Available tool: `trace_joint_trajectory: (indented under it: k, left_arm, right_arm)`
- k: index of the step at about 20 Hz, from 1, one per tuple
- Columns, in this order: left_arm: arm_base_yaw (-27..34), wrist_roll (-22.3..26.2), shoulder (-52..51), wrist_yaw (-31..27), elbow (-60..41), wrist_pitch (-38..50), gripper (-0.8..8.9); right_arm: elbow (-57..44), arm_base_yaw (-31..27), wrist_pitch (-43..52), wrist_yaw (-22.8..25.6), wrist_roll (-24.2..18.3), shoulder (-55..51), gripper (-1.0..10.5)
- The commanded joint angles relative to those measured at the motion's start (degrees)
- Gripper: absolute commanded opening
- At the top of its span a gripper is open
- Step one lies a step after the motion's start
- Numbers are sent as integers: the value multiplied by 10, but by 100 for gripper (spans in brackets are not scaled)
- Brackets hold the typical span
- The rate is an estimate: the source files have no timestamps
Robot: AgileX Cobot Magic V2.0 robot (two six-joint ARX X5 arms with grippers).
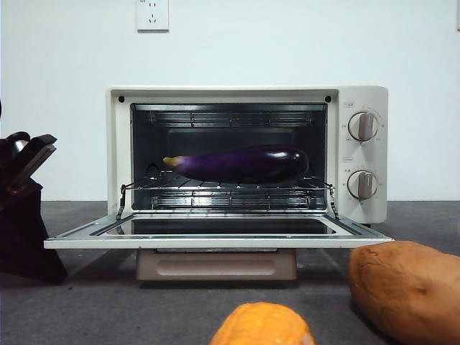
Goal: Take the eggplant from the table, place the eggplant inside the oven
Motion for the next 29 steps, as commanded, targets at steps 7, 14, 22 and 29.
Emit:
trace_joint_trajectory:
  k: [7,14,22,29]
  left_arm:
    - [1,21,15,60,5,26,6]
    - [14,44,15,109,10,27,6]
    - [48,36,15,179,54,21,6]
    - [64,15,15,296,130,22,6]
  right_arm:
    - [10,8,-35,0,44,-13,3]
    - [4,8,-70,0,57,-13,3]
    - [-79,8,-61,0,70,-29,3]
    - [-212,8,-11,-1,89,-62,3]
